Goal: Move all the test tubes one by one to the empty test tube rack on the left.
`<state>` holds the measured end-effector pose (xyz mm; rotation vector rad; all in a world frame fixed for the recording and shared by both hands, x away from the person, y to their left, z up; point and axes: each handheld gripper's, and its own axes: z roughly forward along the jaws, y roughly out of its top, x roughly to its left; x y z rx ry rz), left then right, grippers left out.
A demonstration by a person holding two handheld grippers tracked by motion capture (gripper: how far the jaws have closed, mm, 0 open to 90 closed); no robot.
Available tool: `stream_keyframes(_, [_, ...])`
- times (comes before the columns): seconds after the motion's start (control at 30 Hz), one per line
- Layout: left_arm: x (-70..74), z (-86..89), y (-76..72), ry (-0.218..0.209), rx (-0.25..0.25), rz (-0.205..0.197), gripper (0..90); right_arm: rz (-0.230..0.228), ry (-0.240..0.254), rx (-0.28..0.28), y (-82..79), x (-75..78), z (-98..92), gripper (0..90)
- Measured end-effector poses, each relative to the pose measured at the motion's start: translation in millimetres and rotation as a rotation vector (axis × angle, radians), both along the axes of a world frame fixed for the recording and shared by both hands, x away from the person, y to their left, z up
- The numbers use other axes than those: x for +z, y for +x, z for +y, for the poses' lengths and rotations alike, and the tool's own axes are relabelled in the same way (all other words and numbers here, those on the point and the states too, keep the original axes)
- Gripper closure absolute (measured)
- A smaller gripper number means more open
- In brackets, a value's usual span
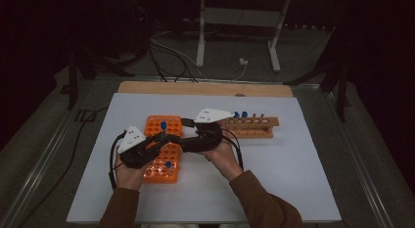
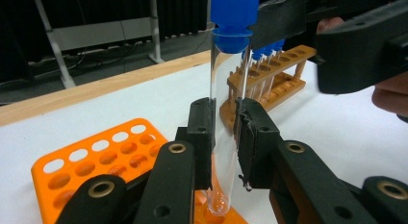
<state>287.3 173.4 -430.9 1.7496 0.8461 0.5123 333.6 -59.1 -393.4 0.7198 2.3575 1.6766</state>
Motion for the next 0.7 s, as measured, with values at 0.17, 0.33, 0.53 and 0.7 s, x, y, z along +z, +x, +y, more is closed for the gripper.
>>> stream_keyframes(0.17, [-4.4,4.4,-2.3,-0.019,-0.005,0.004,78.0,0.011,-0.040,-0.051,1.6,-4.4,-10.6,11.5])
stream_keyframes(0.33, [-8.8,9.9,-5.8,-0.039,-0.014,0.013,78.0,0.023,-0.075,-0.101,1.5,-9.8,-23.4,4.6])
stream_keyframes(0.53, [-15.3,15.2,-10.3,-0.055,-0.021,0.024,77.9,0.036,-0.072,-0.144,-1.5,-16.1,-45.5,4.1])
stream_keyframes(0.7, [-20.0,16.9,-12.7,-0.065,-0.023,0.033,77.9,0.025,-0.104,-0.196,-3.6,-19.6,-63.1,4.4])
